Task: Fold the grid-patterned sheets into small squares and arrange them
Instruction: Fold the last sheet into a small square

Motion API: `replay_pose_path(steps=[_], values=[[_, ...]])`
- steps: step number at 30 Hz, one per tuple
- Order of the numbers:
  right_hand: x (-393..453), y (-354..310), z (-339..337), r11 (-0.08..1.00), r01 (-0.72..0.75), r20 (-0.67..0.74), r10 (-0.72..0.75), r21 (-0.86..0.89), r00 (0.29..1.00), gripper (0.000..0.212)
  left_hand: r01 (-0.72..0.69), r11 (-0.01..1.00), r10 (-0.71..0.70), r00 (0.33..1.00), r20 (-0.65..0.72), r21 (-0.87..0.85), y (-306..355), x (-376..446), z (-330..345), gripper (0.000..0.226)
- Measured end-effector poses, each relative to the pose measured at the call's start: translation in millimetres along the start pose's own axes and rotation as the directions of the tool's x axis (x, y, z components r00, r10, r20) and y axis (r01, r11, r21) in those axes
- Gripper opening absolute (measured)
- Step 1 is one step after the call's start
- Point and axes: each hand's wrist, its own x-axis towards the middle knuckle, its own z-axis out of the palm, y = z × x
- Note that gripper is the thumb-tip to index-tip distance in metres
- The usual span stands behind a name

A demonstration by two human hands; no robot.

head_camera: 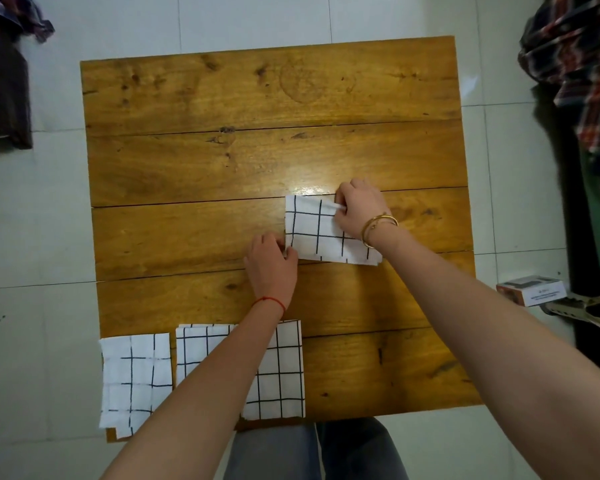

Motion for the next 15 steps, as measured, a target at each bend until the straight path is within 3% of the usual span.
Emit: replay_pose_path(steps=[2,4,7,9,12,13,15], values=[[-9.6,4.0,-4.1,0.97,-0.062,0.046,0.052,0.236,0.998,0.009,0.047,0.979,-0.047,0.999,0.004,-0.199,2.5,-0.5,-5.9,0.011],[-23.7,5.2,-9.4,0.844,-0.173,0.1,0.142,0.508,0.985,0.01,0.17,0.885,-0.165,0.985,0.051,-0.434,8.3,-2.5,-15.2,0.014],[-49.1,2.4,-16.1,0.579,-0.318,0.237,0.213,0.751,0.948,0.018,0.361,0.574,-0.322,0.925,0.202,-0.735,14.7,-5.7,-25.1,0.033],[-66.1,-2.2,-14.1,0.397,-0.371,0.284,0.262,0.839,0.922,0.026,0.427,0.412,-0.332,0.893,0.304,-0.805,16.3,-12.1,-26.8,0.041],[-90.4,-9.9,-5.7,0.091,-0.418,0.364,0.349,0.904,0.863,0.024,0.478,0.424,-0.256,0.878,0.404,-0.769,17.9,-32.5,-27.2,0.04],[-98.4,-12.4,-2.9,0.048,-0.415,0.37,0.37,0.908,0.852,0.02,0.476,0.458,-0.236,0.879,0.414,-0.75,17.4,-41.1,-26.7,0.04],[-114.6,-15.3,3.5,0.13,-0.406,0.32,0.421,0.905,0.849,0.015,0.431,0.573,-0.236,0.901,0.363,-0.697,13.8,-59.4,-26.0,0.032]])
